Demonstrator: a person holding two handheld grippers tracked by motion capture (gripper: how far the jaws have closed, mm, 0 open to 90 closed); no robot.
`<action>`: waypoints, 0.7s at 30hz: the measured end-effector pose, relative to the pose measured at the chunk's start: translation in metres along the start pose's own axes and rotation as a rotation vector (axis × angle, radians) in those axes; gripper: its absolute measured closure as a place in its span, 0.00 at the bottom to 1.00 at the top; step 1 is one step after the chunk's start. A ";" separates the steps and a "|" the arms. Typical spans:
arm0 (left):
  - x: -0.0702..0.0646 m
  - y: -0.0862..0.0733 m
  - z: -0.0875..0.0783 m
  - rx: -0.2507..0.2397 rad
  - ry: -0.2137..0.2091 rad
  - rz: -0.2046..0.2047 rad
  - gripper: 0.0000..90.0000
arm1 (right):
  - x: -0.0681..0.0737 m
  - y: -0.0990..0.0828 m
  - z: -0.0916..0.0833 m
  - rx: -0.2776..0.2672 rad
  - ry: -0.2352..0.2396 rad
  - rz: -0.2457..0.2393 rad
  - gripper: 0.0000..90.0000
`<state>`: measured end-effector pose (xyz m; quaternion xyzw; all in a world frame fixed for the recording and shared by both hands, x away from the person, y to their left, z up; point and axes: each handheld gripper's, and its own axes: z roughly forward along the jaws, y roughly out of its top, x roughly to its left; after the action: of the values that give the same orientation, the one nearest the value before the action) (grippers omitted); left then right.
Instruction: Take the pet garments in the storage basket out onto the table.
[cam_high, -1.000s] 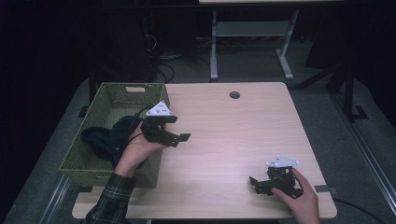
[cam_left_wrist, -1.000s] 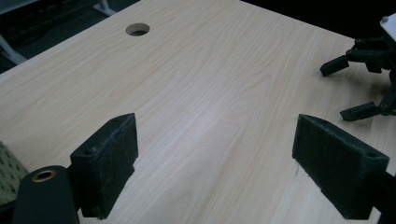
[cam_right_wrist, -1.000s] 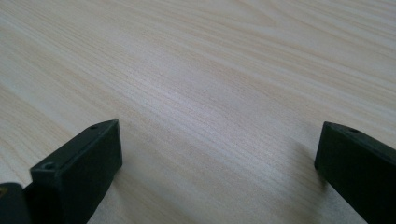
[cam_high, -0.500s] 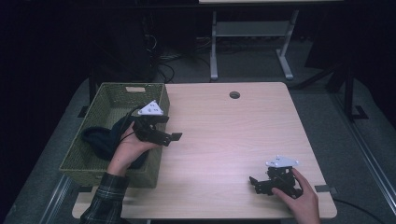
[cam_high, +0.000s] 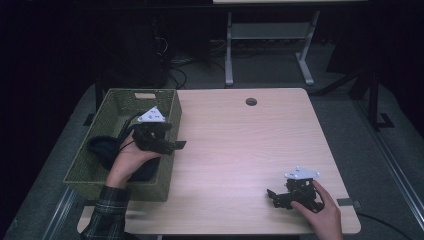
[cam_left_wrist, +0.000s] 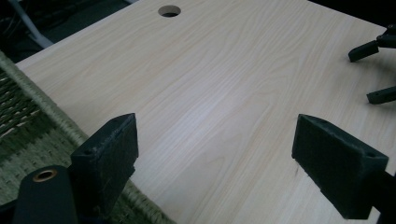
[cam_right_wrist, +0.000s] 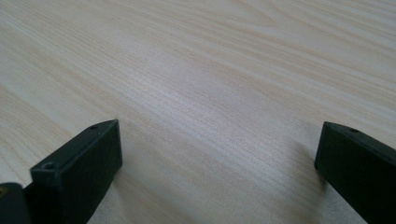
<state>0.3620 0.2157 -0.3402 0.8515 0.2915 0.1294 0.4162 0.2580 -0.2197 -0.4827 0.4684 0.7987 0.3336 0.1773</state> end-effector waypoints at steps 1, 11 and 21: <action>0.001 0.000 -0.001 -0.003 0.005 -0.005 0.16 | 0.000 0.000 0.000 0.000 0.000 -0.001 0.00; 0.012 -0.007 -0.018 -0.006 0.043 -0.025 0.16 | 0.000 0.000 0.000 -0.001 0.000 0.000 0.00; 0.023 -0.015 -0.031 0.015 0.083 -0.030 0.16 | 0.000 0.000 0.000 0.000 0.000 0.000 0.00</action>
<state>0.3599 0.2565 -0.3332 0.8440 0.3221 0.1561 0.3994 0.2580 -0.2197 -0.4828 0.4683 0.7986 0.3338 0.1774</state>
